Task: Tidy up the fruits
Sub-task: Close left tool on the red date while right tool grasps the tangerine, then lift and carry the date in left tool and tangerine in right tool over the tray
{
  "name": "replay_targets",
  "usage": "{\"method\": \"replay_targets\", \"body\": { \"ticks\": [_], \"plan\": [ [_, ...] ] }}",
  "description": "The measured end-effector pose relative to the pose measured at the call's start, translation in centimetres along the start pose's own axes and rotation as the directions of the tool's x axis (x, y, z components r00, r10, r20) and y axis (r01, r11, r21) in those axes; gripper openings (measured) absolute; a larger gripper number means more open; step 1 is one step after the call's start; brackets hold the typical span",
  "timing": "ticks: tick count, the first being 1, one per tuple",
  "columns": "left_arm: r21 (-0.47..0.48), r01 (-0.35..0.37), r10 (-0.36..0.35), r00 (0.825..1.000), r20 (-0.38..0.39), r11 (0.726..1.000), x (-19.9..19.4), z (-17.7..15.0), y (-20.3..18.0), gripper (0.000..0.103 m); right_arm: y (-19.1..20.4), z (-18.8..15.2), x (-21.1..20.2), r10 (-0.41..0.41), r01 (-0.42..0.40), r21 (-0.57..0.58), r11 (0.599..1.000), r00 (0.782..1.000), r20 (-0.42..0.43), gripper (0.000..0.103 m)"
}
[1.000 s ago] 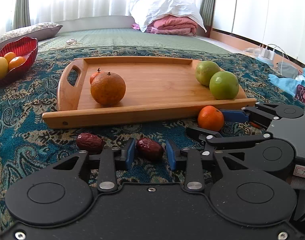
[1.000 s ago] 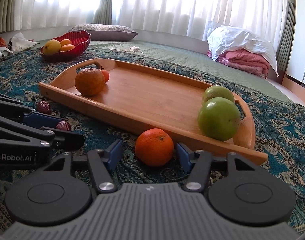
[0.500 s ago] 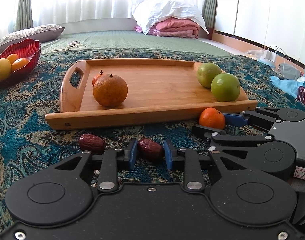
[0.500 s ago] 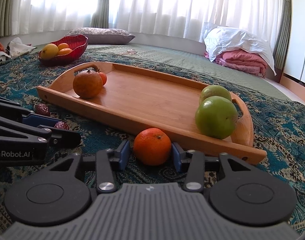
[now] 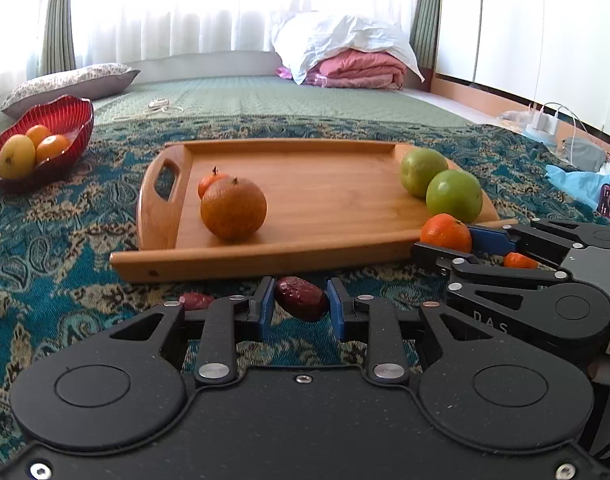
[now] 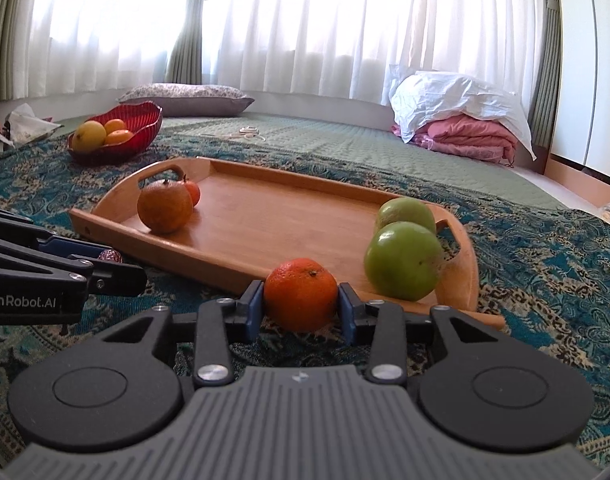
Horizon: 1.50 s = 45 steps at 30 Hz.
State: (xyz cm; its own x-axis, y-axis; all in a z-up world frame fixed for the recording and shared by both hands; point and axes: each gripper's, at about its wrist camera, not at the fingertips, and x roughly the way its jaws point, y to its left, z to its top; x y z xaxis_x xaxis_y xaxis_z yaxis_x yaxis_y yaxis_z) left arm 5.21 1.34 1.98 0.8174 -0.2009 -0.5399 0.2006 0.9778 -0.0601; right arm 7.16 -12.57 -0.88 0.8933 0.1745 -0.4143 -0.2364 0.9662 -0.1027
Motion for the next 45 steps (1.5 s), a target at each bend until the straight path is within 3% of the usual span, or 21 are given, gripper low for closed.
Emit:
{"method": "replay_targets", "body": {
  "ticks": [14,20,26,31,37,45],
  "plan": [
    [-0.007,-0.027,0.028,0.998,0.063,1.0,-0.5,4.8,0.8,0.026,-1.5,4.0,-2.2,-0.049,0.046,0.02,0.999,0.99,0.131,0.044],
    [-0.017,-0.03,0.031,0.996,0.089,0.999,0.4,8.3,1.7,0.026,-3.9,6.7,-0.6,-0.085,0.076,0.08,0.994,0.99,0.115,0.044],
    [-0.059,-0.026,0.03,0.998,0.059,0.998,2.8,11.9,3.3,0.026,-7.1,9.7,3.0,-0.083,0.081,0.157,0.984,0.997,0.003,0.044],
    [-0.092,-0.022,0.021,1.0,-0.016,0.996,6.6,14.3,5.0,0.026,-9.6,11.5,7.2,-0.048,0.079,0.22,0.972,0.989,-0.141,0.043],
    [-0.155,-0.037,0.012,0.987,-0.158,0.987,11.8,15.8,6.7,0.026,-11.5,12.9,12.3,-0.008,0.098,0.272,0.957,0.949,-0.314,0.042],
    [-0.174,-0.097,0.042,0.955,-0.292,0.98,16.6,16.4,8.1,0.026,-11.3,12.7,16.6,-0.026,0.134,0.208,0.969,0.89,-0.455,0.042]
  ]
}}
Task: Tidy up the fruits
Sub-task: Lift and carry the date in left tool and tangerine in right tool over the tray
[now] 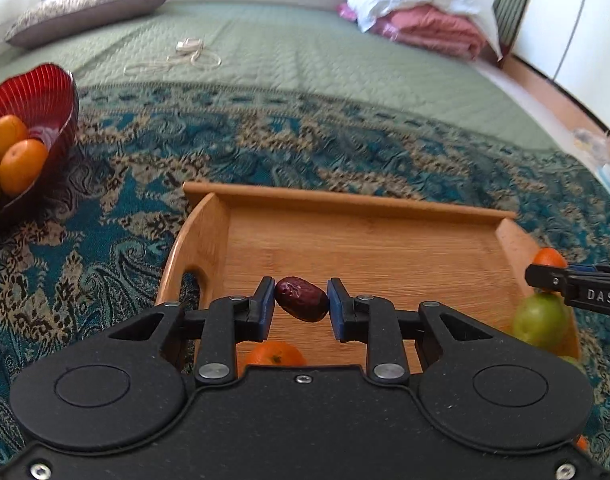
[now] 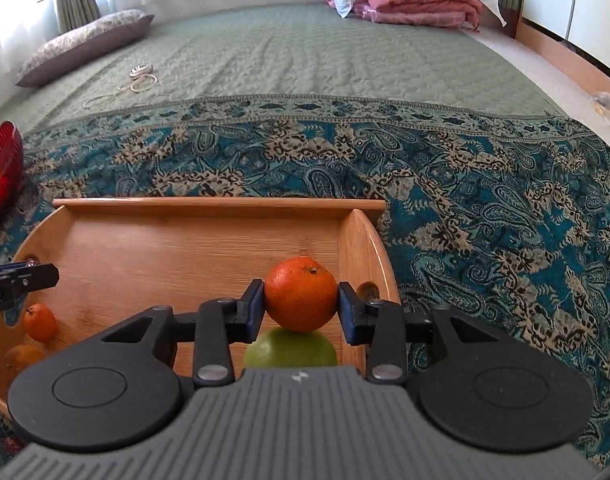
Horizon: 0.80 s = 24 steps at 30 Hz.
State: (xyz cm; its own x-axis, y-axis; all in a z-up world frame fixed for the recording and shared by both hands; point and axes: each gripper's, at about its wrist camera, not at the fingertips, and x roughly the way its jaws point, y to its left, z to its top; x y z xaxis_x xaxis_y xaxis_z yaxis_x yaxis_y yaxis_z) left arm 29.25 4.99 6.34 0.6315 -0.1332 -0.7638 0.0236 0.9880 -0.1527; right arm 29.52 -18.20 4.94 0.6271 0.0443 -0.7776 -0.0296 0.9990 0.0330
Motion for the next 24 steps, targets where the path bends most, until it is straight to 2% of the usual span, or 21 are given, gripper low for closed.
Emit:
{"method": "replay_targets", "body": {
  "ticks": [12,24],
  "plan": [
    [-0.025,-0.034,0.032,0.997,-0.07,0.999,2.7,0.9,0.7,0.026,-0.2,0.2,2.3,-0.006,0.008,0.024,1.0,0.999,-0.05,0.042],
    [-0.014,-0.051,0.05,0.996,-0.073,0.999,3.4,0.4,0.5,0.026,-0.5,0.0,3.2,0.004,0.0,0.053,0.999,0.998,-0.064,0.042]
  ]
}}
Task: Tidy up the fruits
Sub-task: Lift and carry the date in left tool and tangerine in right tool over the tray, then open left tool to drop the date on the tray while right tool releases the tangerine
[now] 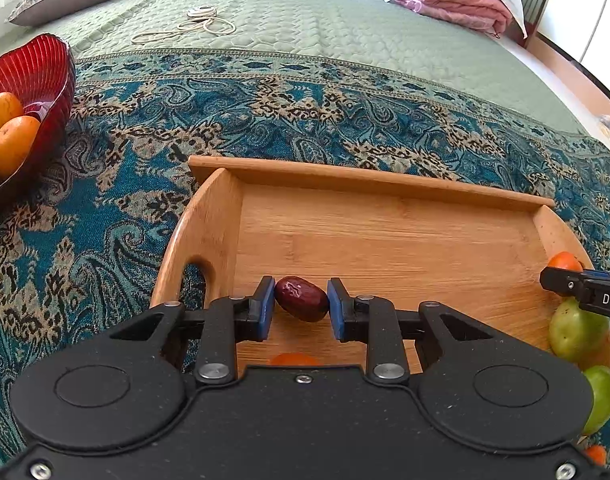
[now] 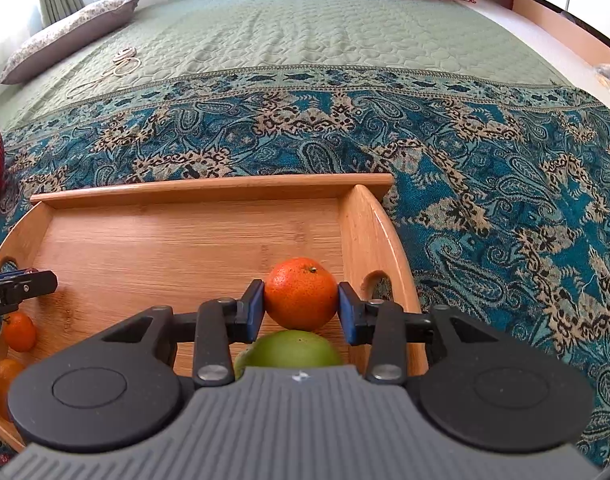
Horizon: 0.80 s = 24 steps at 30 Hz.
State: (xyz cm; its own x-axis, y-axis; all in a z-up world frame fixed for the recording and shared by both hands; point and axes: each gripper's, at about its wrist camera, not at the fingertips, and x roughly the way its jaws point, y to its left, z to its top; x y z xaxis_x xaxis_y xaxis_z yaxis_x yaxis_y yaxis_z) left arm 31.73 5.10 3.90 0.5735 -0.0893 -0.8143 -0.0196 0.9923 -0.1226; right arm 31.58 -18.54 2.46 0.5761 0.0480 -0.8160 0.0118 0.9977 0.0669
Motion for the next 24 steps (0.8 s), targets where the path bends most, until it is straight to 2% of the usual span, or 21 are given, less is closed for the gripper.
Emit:
{"method": "replay_targets", "body": {
  "ticks": [16,17,19,20,22,24],
  "plan": [
    [0.02,-0.013,0.013,1.0,0.016,1.0,-0.1,-0.3,-0.2,0.027,-0.7,-0.5,0.4,0.019,-0.019,0.057,0.998,1.0,-0.009,0.044],
    [0.021,-0.013,0.013,1.0,0.016,1.0,-0.1,-0.3,-0.2,0.027,-0.7,-0.5,0.4,0.018,-0.018,0.059,0.998,1.0,-0.008,0.046],
    [0.02,-0.017,0.016,1.0,0.02,1.0,-0.2,-0.4,-0.1,0.027,-0.7,-0.5,0.3,0.025,-0.025,0.069,0.997,1.0,0.003,0.058],
    [0.018,-0.019,0.018,1.0,0.023,1.0,-0.4,-0.5,-0.1,0.029,-0.8,-0.6,0.1,0.034,-0.035,0.076,0.996,0.999,0.012,0.058],
    [0.016,-0.022,0.021,0.999,0.031,1.0,-0.6,-0.6,0.1,0.039,-1.0,-0.7,-0.4,0.051,-0.054,0.087,0.995,0.998,0.032,0.061],
    [0.019,-0.026,0.025,0.998,0.052,0.999,-1.2,-0.9,0.2,0.041,-1.2,-0.8,-1.1,0.063,-0.068,0.09,0.994,0.997,0.055,0.064]
  ]
}}
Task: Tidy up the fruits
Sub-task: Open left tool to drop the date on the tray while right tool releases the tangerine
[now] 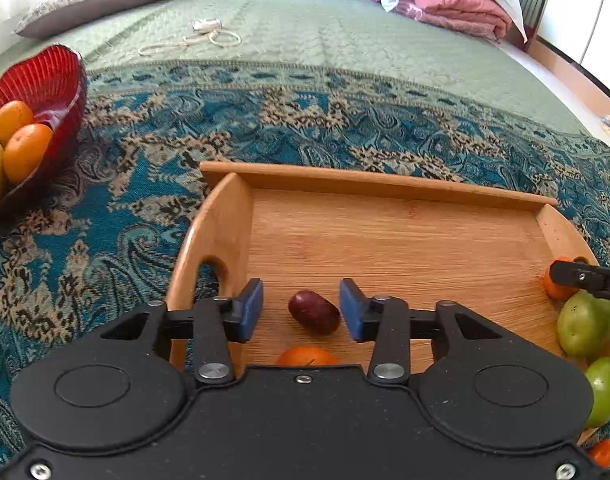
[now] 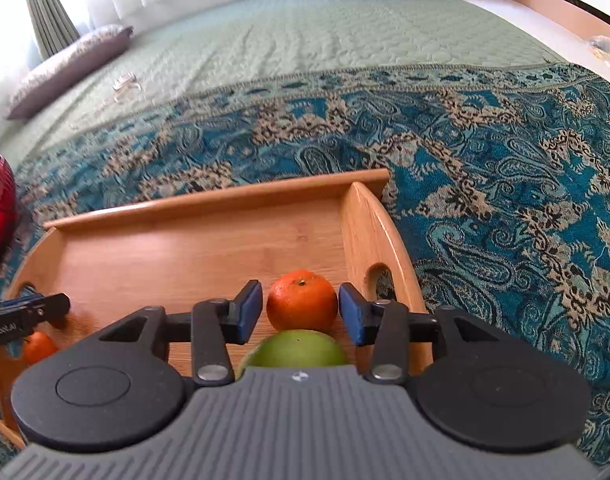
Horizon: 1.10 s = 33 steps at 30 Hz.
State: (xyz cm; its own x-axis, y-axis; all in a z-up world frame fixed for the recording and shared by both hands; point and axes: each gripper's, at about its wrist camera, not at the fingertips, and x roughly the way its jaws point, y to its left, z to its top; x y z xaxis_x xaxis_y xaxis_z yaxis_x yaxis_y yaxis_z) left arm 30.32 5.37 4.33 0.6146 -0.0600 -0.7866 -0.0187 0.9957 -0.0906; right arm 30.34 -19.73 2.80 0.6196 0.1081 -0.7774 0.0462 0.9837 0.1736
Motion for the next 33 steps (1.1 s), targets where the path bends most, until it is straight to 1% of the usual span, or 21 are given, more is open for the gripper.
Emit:
{"method": "replay_targets", "body": {
  "ticks": [2,4,7,8,10,13,16,19,22,27,33],
  "plan": [
    [0.012,-0.007,0.007,1.0,0.024,1.0,-0.7,-0.3,0.0,0.044,-0.1,-0.2,-0.8,0.015,-0.015,0.003,1.0,1.0,0.028,0.069],
    [0.02,-0.008,0.007,0.998,0.057,1.0,-1.7,-0.8,0.1,0.054,-0.2,-0.5,-1.7,0.04,-0.04,0.0,0.999,0.998,0.058,0.076],
    [0.03,0.001,-0.004,0.993,0.115,1.0,-3.3,-1.5,0.2,0.064,-0.3,-1.1,-3.1,0.06,-0.059,-0.019,0.998,0.992,0.107,0.082],
    [0.031,0.006,-0.01,0.991,0.131,0.999,-3.9,-1.8,0.2,0.066,-0.3,-1.4,-3.6,0.064,-0.061,-0.026,0.998,0.99,0.125,0.084],
    [0.035,0.017,-0.023,0.986,0.164,0.999,-5.1,-2.3,0.2,0.074,-0.3,-1.8,-4.6,0.076,-0.07,-0.042,0.997,0.984,0.159,0.088],
    [0.045,0.04,-0.049,0.976,0.212,0.998,-7.1,-3.2,0.1,0.081,-0.2,-2.5,-6.2,0.099,-0.088,-0.064,0.994,0.973,0.209,0.089],
    [0.072,0.051,-0.068,0.963,0.261,0.996,-9.0,-4.3,-0.1,0.085,0.0,-3.3,-7.6,0.119,-0.099,-0.089,0.991,0.96,0.252,0.091],
    [0.117,0.034,-0.068,0.951,0.302,0.993,-10.6,-5.6,-0.7,0.09,0.2,-4.2,-8.7,0.133,-0.106,-0.107,0.988,0.95,0.282,0.093],
    [0.155,0.025,-0.075,0.941,0.329,0.988,-12.1,-7.1,-1.4,0.091,0.3,-5.2,-9.6,0.145,-0.113,-0.123,0.986,0.943,0.298,0.095],
    [0.185,0.03,-0.095,0.93,0.354,0.982,-13.8,-9.2,-2.3,0.095,0.6,-6.9,-10.8,0.156,-0.108,-0.162,0.981,0.934,0.32,0.096],
    [0.174,0.045,-0.105,0.927,0.359,0.984,-14.7,-11.3,-2.3,0.097,1.2,-9.1,-11.9,0.158,-0.081,-0.229,0.97,0.927,0.341,0.098]
  ]
}}
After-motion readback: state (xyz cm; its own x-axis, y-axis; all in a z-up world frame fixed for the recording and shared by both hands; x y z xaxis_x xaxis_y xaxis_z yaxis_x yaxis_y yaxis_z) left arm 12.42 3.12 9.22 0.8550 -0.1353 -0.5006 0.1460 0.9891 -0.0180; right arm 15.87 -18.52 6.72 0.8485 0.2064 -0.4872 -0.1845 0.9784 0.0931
